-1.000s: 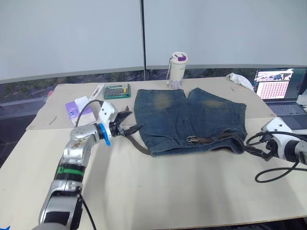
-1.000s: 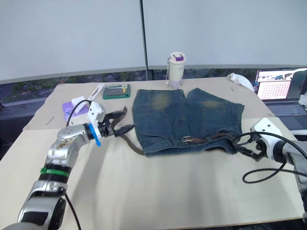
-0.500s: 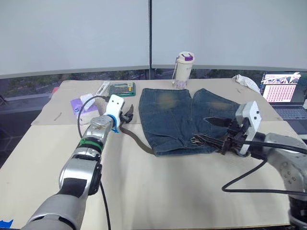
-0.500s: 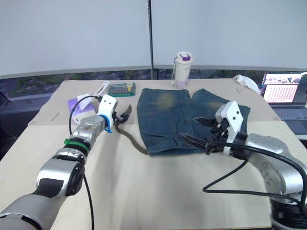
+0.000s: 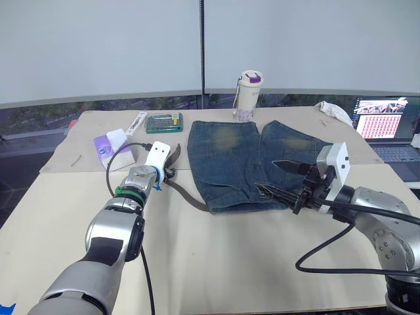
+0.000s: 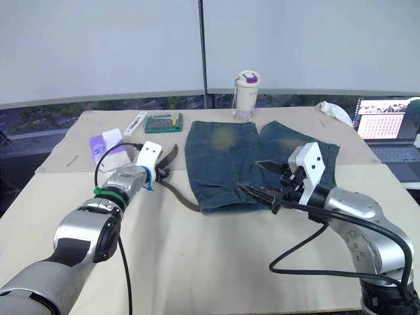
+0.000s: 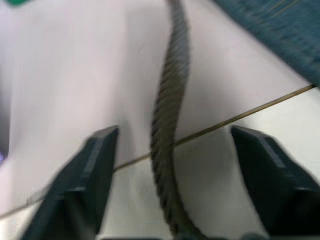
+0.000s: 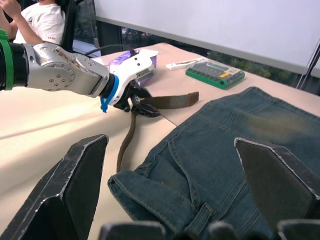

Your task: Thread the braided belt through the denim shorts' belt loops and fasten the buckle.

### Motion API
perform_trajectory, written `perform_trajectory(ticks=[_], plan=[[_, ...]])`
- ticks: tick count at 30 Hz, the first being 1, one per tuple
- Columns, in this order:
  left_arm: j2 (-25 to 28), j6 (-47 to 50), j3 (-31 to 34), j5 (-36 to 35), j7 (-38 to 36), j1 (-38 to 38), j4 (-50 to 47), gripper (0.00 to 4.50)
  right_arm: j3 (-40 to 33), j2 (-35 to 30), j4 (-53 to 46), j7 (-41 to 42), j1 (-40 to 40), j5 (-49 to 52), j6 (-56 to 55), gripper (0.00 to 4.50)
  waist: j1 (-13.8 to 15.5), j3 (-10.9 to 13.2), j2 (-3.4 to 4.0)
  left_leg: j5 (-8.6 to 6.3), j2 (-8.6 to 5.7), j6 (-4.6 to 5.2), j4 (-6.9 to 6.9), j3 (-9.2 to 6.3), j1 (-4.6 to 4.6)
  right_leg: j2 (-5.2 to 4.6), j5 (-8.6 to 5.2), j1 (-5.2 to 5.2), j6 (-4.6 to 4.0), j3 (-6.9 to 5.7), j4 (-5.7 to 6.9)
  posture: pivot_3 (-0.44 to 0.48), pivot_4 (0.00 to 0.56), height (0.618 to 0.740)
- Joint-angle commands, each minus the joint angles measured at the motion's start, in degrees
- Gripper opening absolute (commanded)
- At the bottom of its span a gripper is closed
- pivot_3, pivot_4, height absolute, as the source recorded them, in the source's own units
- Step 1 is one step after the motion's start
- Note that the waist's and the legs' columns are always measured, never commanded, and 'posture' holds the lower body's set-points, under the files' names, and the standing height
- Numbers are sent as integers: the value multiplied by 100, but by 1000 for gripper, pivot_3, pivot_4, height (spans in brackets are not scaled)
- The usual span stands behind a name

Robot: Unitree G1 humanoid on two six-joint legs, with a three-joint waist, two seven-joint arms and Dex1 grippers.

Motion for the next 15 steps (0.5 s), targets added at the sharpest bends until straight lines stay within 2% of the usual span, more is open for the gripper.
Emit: perform_trajectory(ticks=[1,2,3,4,7,12,15], plan=[[-4,68,126,-76,47,-153,-86,1993,-97,-73,-63,1,-2,-21,-224,4500,-1,0,0,0,0,0,0,0,0,0,0,0,0,0,1,0,150,740],[0,65,152,-82,68,-139,-98,1587,-85,-79,-35,5,1,-53,-255,4500,-2,0,0,0,0,0,0,0,0,0,0,-1,0,0,1,0,150,740],[2,62,172,-84,79,-129,-107,1372,-76,-80,-17,10,3,-77,-277,4500,-3,0,0,0,0,0,0,0,0,0,0,-1,0,1,1,0,150,740],[5,42,199,-89,105,-115,-119,882,-55,-84,7,22,3,-111,-304,4500,-2,0,0,0,0,0,0,0,0,0,0,-1,0,1,2,0,150,740],[30,-190,276,-102,196,-26,-197,8,37,-25,59,-6,-45,-143,-336,4500,0,0,0,1,0,-1,0,0,0,0,0,-2,0,1,3,0,150,740],[-49,-898,412,-248,88,86,-409,8,89,27,140,-130,-129,-86,-203,4500,4,0,0,4,1,-8,-1,0,-4,-3,0,-9,0,3,7,0,150,740],[-149,-2177,262,-164,4,342,-918,8,178,44,260,-448,-184,-16,292,4500,13,0,-1,8,1,-14,0,0,-8,-6,0,-16,0,4,11,0,150,740]])
